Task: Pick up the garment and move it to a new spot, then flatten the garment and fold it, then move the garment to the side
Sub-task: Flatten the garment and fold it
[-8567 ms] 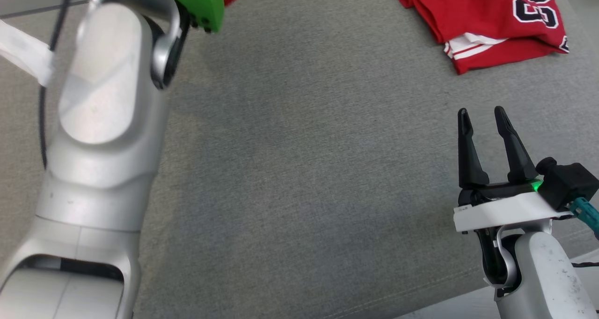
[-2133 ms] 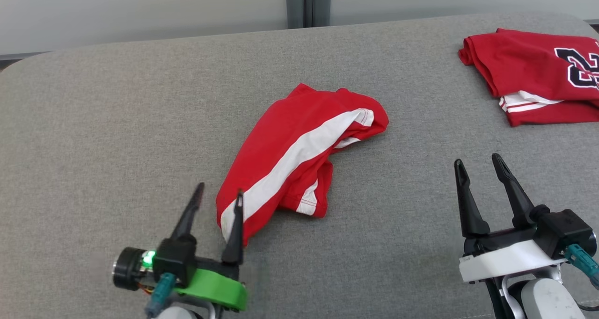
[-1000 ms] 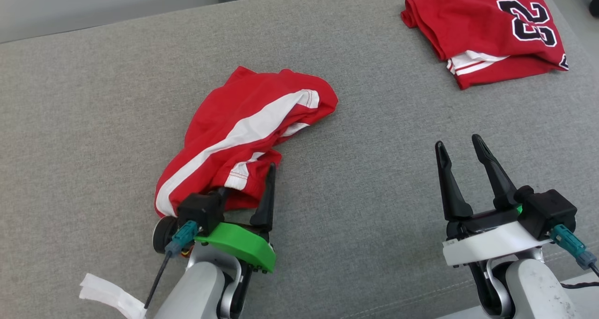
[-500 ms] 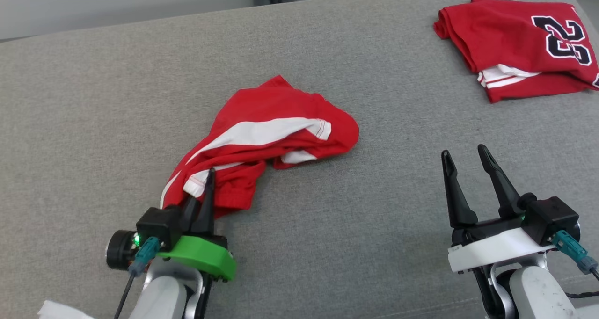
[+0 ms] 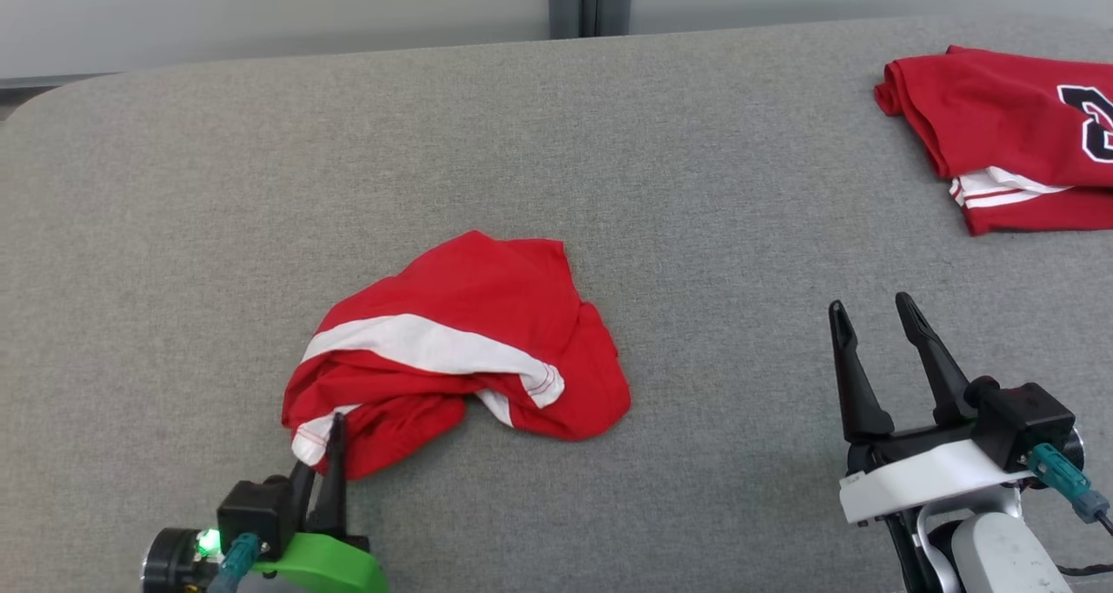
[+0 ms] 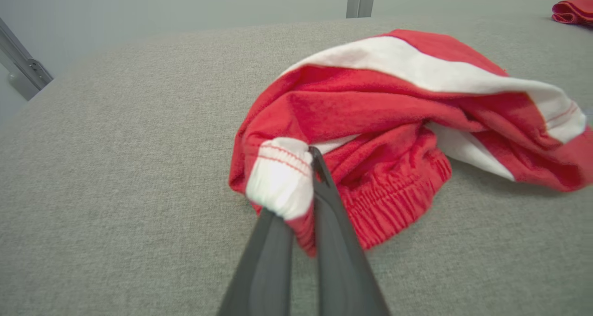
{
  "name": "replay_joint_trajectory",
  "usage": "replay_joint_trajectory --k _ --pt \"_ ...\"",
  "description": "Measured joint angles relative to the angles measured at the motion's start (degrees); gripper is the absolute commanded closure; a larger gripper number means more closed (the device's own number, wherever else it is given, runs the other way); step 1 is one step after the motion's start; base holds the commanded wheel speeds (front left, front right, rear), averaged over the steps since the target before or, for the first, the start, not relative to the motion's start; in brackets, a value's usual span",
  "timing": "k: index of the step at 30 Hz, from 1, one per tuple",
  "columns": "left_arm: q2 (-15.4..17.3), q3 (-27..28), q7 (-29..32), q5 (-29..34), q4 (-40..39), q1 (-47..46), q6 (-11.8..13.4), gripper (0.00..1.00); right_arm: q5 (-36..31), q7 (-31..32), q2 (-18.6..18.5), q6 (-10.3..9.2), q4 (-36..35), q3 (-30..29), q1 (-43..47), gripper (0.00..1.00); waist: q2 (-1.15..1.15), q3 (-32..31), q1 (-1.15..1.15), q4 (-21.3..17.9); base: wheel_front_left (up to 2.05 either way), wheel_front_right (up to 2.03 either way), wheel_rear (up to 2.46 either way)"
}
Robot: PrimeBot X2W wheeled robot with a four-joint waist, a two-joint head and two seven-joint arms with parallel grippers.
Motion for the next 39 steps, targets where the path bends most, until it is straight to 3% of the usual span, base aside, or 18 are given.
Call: replay_joint_trajectory --k 5,13,17,26,33,39 --pt "-2.2 -0.2 -0.2 1.6 -5.7 -0.2 0.6 0.0 0.0 0.0 0.0 0.0 0.6 -0.9 0.7 0.0 0.0 -1.2 0.0 1.2 0.0 0.0 0.0" --pt "-1.3 2.6 -0.3 3.4 -10.1 4.1 2.6 0.0 -0.4 0.0 -0.1 0.0 0.7 -2.6 1.7 0.0 0.0 -2.7 0.0 3.0 0.0 0.0 0.0" --pt "-1.1 5.8 -0.3 2.9 -13.3 5.6 4.0 0.0 -0.6 0.0 0.0 0.0 0.6 -3.2 1.8 0.0 0.0 -3.0 0.0 3.9 0.0 0.0 0.0" --pt "-5.1 14.2 -0.4 3.9 -21.4 4.6 4.2 0.0 -0.6 0.0 -0.1 0.0 1.3 -2.4 1.6 0.0 0.0 -1.9 0.0 4.7 0.0 0.0 0.0" --pt "-7.0 16.7 -0.4 5.2 -19.5 3.1 2.3 0.0 -0.1 0.0 -1.2 0.0 3.7 4.1 0.3 0.0 0.0 -1.3 0.0 4.3 0.0 0.0 0.0" --pt "-7.5 17.1 -0.3 6.6 -19.4 2.2 1.4 0.0 -0.4 0.0 -2.8 0.0 7.2 17.7 -7.2 0.0 0.0 -0.6 0.0 5.0 0.0 0.0 0.0"
